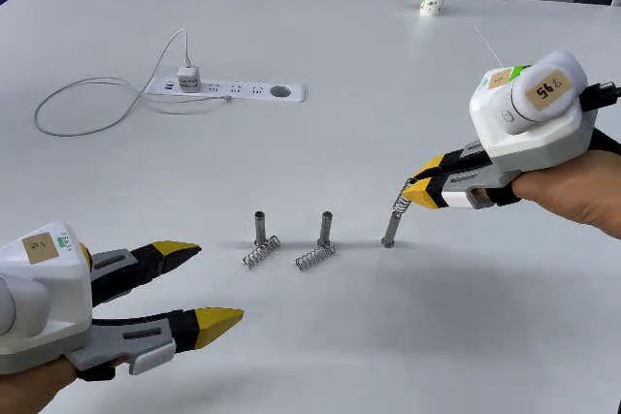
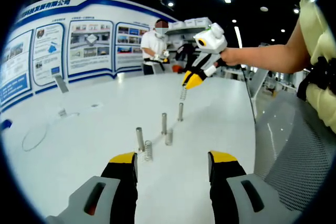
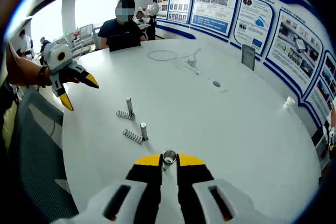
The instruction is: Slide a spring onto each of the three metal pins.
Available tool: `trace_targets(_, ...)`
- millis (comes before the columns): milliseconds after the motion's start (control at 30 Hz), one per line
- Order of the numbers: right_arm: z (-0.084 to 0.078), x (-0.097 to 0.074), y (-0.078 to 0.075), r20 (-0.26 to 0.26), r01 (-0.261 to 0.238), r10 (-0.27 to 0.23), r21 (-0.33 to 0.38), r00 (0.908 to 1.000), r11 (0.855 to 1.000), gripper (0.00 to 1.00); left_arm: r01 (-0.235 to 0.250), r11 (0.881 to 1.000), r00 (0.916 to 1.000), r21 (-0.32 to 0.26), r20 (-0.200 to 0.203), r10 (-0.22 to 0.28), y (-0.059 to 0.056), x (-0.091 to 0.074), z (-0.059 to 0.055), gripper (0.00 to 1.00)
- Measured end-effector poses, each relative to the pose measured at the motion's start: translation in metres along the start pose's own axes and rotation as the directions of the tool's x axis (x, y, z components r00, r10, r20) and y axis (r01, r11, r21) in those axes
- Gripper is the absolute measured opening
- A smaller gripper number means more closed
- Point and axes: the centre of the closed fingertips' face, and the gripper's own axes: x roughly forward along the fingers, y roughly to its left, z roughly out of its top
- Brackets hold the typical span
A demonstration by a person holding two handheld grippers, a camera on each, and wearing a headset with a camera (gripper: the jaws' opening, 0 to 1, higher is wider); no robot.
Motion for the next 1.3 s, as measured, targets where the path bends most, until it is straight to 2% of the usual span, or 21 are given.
trace_targets(200, -0.007, 0.005, -0.001, -0.02, -0.001, 0.001, 0.007, 0.9998, 1.0, 0.11, -0.003, 1.0, 1.0, -0.005, -0.001, 0.003, 0.0, -0.001, -0.001, 0.55)
trace_targets(600, -0.012, 0.014, -0.001, -0.03, -0.005, 0.006, 0.028, 0.9995, 1.0, 0.11, -0.004, 1.0, 1.0, -0.008, -0.008, 0.004, 0.001, -0.002, -0.002, 0.54)
trace_targets(1300, -0.032, 0.042, 0.006, -0.087, -0.006, 0.01, 0.04, 0.9962, 0.999, 0.12, -0.003, 1.0, 0.9999, -0.01, -0.016, 0.003, 0.0, -0.002, -0.004, 0.53)
